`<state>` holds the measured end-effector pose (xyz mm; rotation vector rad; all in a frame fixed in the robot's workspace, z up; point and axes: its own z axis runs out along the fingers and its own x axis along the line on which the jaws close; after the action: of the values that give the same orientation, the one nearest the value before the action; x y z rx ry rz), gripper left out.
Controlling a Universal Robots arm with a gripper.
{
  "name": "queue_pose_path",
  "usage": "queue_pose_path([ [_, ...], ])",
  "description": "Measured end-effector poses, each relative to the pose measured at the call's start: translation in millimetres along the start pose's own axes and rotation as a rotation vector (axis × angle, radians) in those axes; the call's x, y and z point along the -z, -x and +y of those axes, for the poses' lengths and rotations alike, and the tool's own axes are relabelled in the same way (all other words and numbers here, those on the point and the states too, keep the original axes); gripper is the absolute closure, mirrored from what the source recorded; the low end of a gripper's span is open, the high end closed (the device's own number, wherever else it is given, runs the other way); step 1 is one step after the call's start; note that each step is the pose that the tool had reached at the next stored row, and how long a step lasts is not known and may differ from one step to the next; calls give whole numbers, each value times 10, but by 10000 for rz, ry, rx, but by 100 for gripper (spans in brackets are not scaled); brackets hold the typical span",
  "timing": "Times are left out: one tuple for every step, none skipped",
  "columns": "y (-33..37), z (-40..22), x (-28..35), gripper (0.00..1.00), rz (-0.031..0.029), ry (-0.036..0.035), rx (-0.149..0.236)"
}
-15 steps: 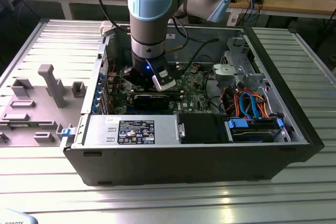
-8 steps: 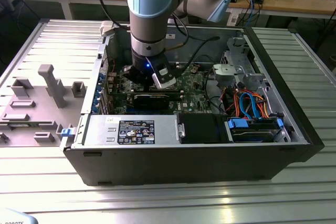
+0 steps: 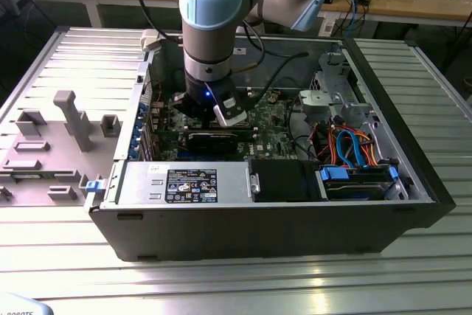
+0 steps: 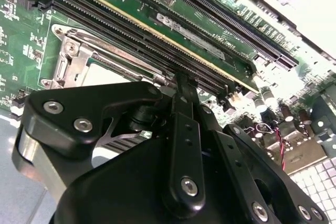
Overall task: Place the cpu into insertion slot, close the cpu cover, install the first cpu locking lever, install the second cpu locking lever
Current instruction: 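Install the second cpu locking lever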
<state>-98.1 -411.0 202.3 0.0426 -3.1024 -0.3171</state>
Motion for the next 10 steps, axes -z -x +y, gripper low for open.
queue_pose_path([
  [0,-2,-6,89,2,19,0],
  [0,-1,-16,89,0,72,2],
  [0,1,-22,89,-8,104,1],
  [1,2,-26,89,-10,130,2],
  [1,2,-30,89,-13,151,4],
  [1,6,-32,89,-8,177,7],
  [-1,12,-34,89,-9,184,7],
  [-4,18,-33,89,-8,183,8],
  [-9,25,-30,89,-8,186,8],
  [-16,34,-30,89,-8,185,9],
])
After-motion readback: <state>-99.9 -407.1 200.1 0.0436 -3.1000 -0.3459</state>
